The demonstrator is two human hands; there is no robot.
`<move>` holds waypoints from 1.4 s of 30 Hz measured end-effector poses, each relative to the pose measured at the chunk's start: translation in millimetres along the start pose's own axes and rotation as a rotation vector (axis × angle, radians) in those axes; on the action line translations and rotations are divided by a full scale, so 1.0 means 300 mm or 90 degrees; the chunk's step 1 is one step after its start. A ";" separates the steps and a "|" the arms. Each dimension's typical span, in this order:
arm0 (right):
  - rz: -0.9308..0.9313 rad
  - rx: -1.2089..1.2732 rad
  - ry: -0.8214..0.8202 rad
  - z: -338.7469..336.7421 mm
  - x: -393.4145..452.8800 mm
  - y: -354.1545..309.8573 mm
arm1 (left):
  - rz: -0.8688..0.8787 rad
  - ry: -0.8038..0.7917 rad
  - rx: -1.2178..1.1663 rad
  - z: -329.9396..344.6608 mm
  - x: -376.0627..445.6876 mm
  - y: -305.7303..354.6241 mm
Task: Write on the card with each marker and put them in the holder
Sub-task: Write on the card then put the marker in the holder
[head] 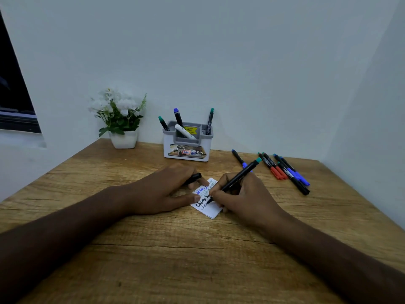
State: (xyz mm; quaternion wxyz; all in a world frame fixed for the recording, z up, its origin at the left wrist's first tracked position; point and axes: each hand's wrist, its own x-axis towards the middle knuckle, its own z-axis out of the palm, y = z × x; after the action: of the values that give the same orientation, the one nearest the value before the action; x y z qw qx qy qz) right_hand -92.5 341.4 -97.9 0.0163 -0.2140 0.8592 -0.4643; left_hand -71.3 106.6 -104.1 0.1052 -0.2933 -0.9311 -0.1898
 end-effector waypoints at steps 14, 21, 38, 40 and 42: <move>0.035 0.024 0.017 -0.002 0.015 0.017 | 0.002 0.002 0.007 0.006 0.002 -0.012; 0.021 -0.001 0.030 0.002 0.016 0.018 | -0.011 -0.005 0.014 0.005 0.003 -0.008; 0.045 0.473 0.085 -0.031 0.038 0.043 | -0.075 0.007 0.084 0.013 -0.012 0.031; 0.017 0.449 0.087 -0.040 0.036 0.044 | -0.068 -0.005 0.101 0.006 -0.010 0.034; -0.004 0.428 0.086 -0.044 0.035 0.046 | -0.064 -0.038 0.090 -0.004 -0.007 0.030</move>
State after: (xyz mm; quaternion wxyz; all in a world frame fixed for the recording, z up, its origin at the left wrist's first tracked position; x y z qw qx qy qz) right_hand -109.9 354.3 -99.6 0.0277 -0.1680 0.6569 -0.7345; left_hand -64.2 111.8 -101.2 0.0882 -0.2435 -0.9585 -0.1194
